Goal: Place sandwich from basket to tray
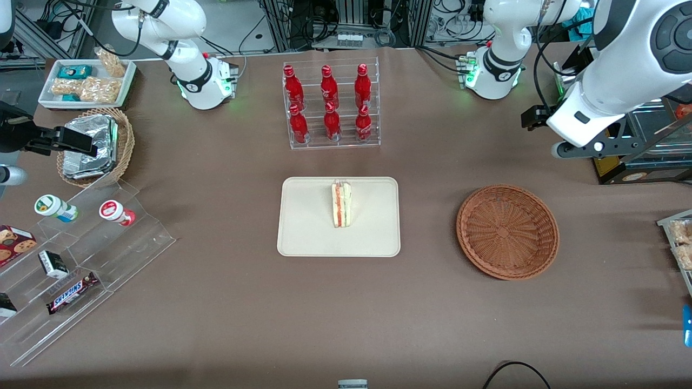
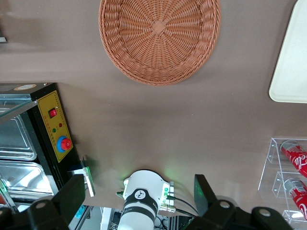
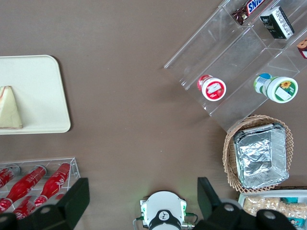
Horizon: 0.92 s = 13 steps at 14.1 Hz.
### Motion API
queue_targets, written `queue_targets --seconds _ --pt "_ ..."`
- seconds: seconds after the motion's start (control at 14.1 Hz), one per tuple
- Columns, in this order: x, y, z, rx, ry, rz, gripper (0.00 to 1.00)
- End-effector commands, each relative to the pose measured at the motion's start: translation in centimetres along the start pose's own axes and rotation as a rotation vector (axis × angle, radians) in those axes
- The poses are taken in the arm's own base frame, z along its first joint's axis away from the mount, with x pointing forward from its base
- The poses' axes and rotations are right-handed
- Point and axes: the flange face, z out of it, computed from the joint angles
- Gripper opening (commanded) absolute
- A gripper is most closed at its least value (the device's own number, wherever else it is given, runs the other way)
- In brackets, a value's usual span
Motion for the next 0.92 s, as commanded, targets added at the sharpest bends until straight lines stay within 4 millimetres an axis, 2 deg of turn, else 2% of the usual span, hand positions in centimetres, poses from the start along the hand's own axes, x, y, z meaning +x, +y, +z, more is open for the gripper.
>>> queue_targets --seconds 0.0,0.28,0.5,0.85 --pt "-0.1 -1.1 -0.9 -0.013 -0.004 -0.017 1.0" --pt "-0.2 -1.1 -0.9 -0.014 -0.001 -0.02 1.0" --pt "-0.7 0.2 -1.3 -0.009 0.008 0.002 1.0" --pt "-0.2 0.0 -1.3 -0.027 0.008 0.001 1.0"
